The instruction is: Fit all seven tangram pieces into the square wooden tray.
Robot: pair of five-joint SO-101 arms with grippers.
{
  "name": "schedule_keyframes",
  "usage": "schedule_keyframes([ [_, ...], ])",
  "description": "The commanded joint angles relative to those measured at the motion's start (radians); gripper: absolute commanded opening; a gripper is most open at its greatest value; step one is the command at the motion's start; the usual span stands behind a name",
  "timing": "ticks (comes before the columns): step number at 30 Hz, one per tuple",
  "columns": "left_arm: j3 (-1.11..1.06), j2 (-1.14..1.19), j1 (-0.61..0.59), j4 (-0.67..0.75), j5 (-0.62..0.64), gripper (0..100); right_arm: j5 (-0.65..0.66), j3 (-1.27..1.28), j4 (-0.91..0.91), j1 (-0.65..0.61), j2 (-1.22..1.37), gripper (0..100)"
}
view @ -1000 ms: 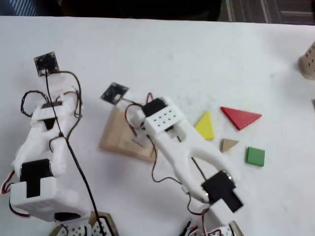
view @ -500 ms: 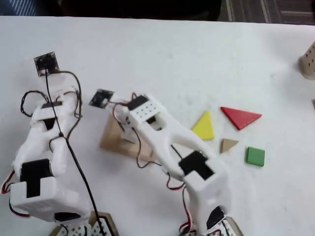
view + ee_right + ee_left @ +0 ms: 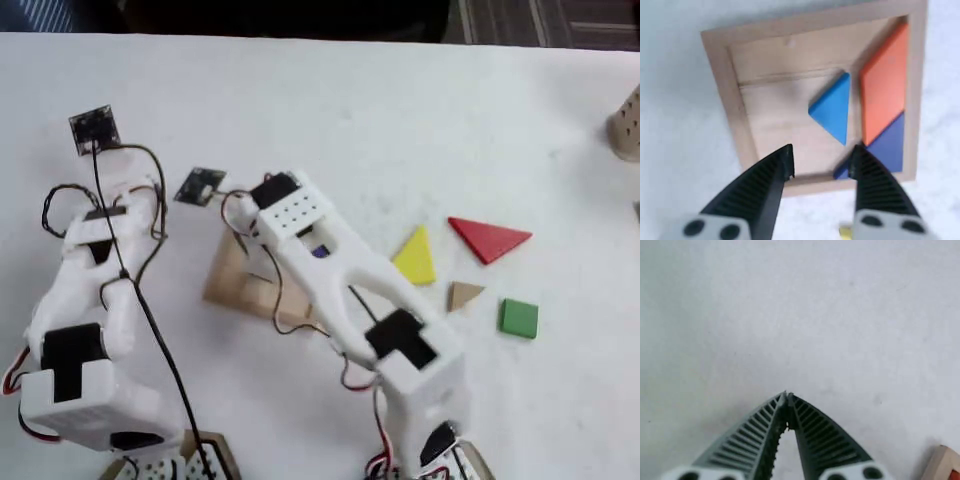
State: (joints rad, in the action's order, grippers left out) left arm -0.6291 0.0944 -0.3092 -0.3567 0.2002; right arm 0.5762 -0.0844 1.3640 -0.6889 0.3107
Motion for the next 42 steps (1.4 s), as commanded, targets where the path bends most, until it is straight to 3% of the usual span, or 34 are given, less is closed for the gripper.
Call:
schedule_keyframes([
  [1,0.052,-0.002,0.012,0.005,0.003,2,-0.054,0.1,-0.013,0.002,-0.183,10.0],
  [6,0.038,-0.012,0.027,-0.008,0.002,2,-0.187,0.379,-0.208,0.058,-0.367,2.0],
  [10,-0.012,-0.079,0.031,-0.031,-0.014,2,-0.304,0.508,-0.312,0.165,-0.438,2.0],
  [16,-0.227,-0.297,0.177,-0.04,-0.327,2,-0.344,0.532,-0.328,0.272,-0.41,1.9],
  [18,-0.298,-0.366,0.24,-0.046,-0.374,2,-0.338,0.529,-0.329,0.294,-0.377,1.9],
  [26,-0.278,-0.51,0.424,-0.382,-0.285,2,-0.345,0.381,-0.335,0.443,-0.211,1.9],
  [33,-0.264,-0.407,0.572,-0.387,-0.281,2,-0.364,0.196,-0.274,0.472,-0.033,1.8],
  [42,-0.176,-0.245,0.665,-0.385,-0.279,2,-0.407,0.04,-0.194,0.493,0.096,1.8],
])
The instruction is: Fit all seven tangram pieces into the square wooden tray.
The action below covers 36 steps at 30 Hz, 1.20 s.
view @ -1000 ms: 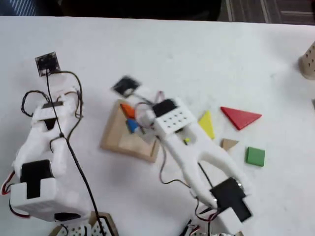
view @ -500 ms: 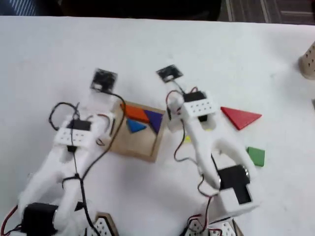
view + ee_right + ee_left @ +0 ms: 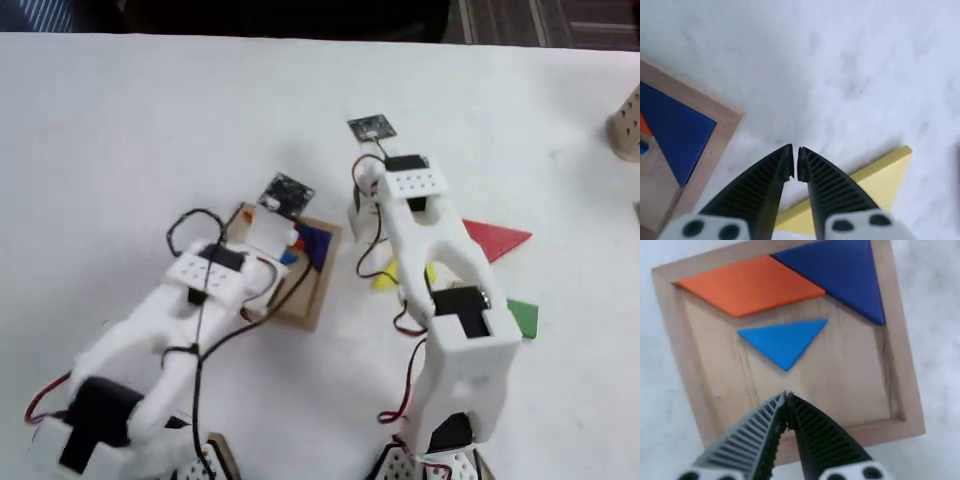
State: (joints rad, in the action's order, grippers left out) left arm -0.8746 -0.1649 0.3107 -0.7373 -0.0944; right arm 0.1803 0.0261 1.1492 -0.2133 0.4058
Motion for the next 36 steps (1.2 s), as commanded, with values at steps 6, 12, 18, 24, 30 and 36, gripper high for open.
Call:
schedule_keyframes([
  [6,0.087,0.082,0.082,0.081,0.015,2,-0.012,-0.141,0.047,0.065,0.039,1.8],
  [12,0.135,0.136,0.074,0.091,0.098,2,-0.012,-0.196,0.084,0.067,0.087,1.8],
  [18,0.149,0.171,0.074,0.206,0.149,2,-0.014,-0.207,0.084,0.068,0.105,1.8],
  [24,0.147,0.166,0.073,0.25,0.149,2,-0.014,-0.207,0.084,0.07,0.105,1.8],
  [30,0.126,0.111,0.073,0.241,0.149,2,-0.014,-0.207,0.082,0.07,0.105,1.8],
  [36,0.008,-0.07,0.065,0.242,0.143,2,-0.014,-0.207,0.084,0.071,0.105,1.8],
])
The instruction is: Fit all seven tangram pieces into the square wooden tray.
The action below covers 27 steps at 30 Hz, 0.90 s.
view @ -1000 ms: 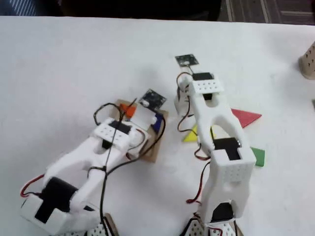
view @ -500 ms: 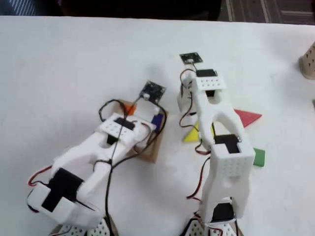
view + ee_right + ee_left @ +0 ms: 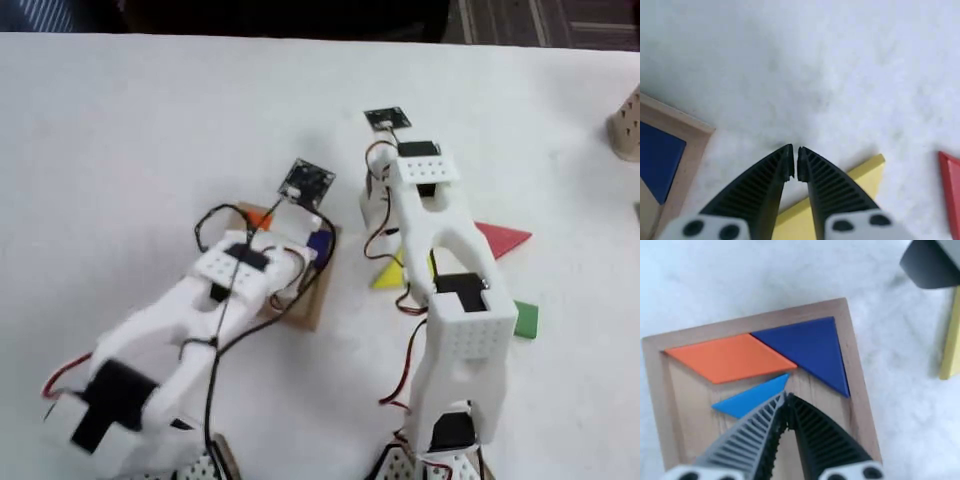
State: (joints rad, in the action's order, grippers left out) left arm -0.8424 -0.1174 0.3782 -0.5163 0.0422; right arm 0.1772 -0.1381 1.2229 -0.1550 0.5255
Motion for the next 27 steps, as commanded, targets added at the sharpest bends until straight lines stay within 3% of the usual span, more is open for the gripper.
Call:
schedule_keyframes([
  [1,-0.043,-0.148,-0.013,0.021,0.006,2,-0.011,-0.043,0.01,0.013,-0.015,1.8],
  [11,-0.091,-0.202,-0.157,0.023,0.009,2,-0.011,-0.04,0.01,0.013,-0.015,1.8],
  [27,0.1,0.104,-0.163,0.009,0.005,2,-0.011,-0.037,0.01,0.013,-0.013,1.8],
])
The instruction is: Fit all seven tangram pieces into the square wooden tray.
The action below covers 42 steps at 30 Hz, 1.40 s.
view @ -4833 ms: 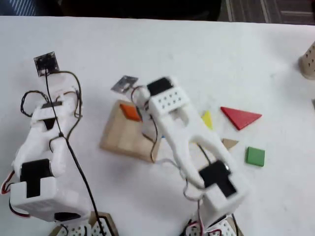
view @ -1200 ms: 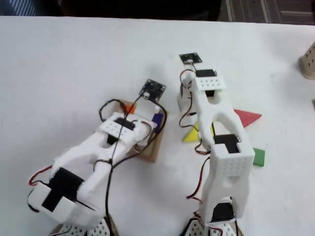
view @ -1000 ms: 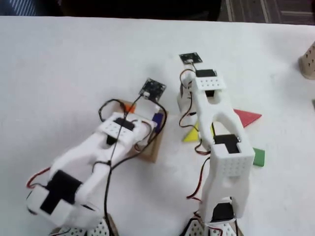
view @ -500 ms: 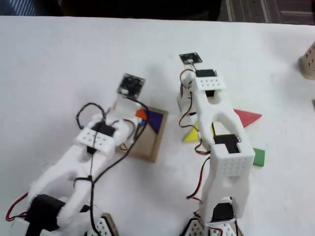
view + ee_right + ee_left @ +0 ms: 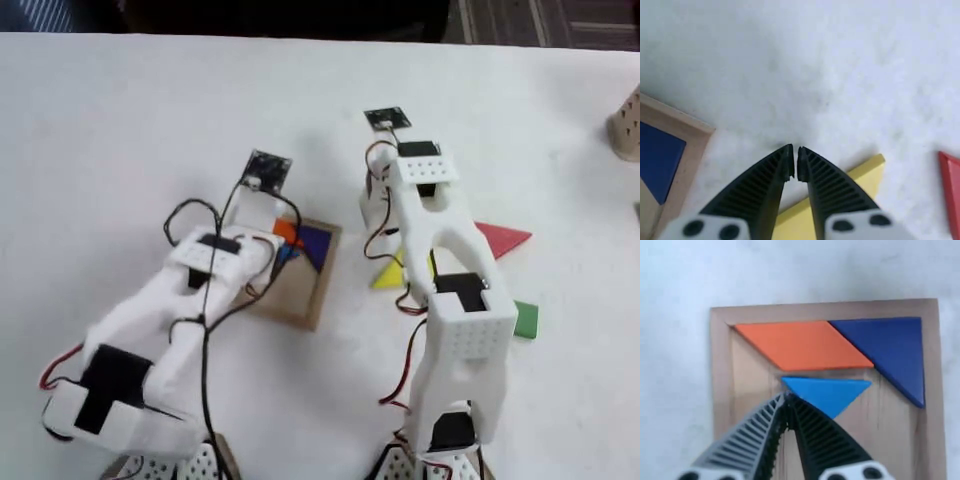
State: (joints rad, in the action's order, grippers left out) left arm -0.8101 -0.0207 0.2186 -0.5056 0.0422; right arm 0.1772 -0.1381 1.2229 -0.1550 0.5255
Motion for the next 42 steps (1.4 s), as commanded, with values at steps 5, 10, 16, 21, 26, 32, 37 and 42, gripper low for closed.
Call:
schedule_keyframes([
  [5,0.078,0.025,0.035,0.0,0.005,2,-0.011,-0.037,0.01,0.013,-0.013,1.8],
  [10,0.074,0.024,0.05,-0.002,0.005,2,-0.011,-0.041,0.025,0.013,-0.013,1.8],
  [16,0.078,0.022,0.05,-0.003,0.011,2,-0.011,-0.041,0.025,0.013,-0.016,1.8],
  [21,0.066,-0.035,0.048,-0.011,0.011,2,-0.011,-0.043,0.025,0.013,-0.019,1.8],
  [26,-0.071,-0.197,0.119,0.011,0.006,2,-0.011,-0.043,0.024,0.013,-0.018,1.8],
  [32,-0.132,-0.209,0.236,0.012,0.006,2,-0.011,-0.043,0.022,0.013,-0.015,1.8],
  [37,-0.057,-0.091,0.236,0.011,0.006,2,-0.011,-0.043,0.022,0.013,-0.015,1.8],
  [42,-0.009,-0.044,0.208,0.02,0.006,2,-0.011,-0.043,0.022,0.013,-0.015,1.8],
])
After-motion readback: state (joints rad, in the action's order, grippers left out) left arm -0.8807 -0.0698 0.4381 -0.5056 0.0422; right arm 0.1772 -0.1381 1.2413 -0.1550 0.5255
